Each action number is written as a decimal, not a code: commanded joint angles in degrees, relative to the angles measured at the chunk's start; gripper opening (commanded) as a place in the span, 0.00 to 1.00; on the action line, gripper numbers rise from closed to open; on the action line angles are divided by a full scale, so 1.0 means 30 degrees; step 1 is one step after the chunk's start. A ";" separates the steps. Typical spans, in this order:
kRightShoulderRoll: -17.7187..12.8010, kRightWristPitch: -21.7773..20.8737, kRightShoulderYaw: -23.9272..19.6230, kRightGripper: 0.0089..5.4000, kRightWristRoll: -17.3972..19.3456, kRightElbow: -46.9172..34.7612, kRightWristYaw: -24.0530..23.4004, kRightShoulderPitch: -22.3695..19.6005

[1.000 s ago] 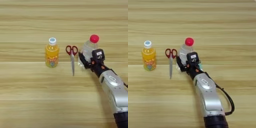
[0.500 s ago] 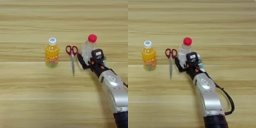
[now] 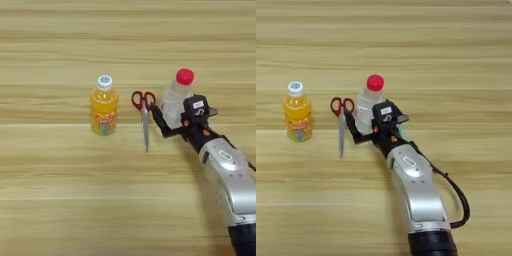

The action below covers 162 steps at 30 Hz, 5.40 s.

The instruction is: Move the objects on the table

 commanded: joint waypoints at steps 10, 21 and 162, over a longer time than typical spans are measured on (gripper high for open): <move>-0.0674 0.0405 -0.0721 1.00 0.0448 -0.2734 0.0227 0.0196; -0.0676 0.1197 -0.1338 1.00 0.0835 -0.4977 0.0113 0.2210; 0.1084 -0.2811 -0.2257 0.32 0.0478 -0.7284 -0.1445 1.1347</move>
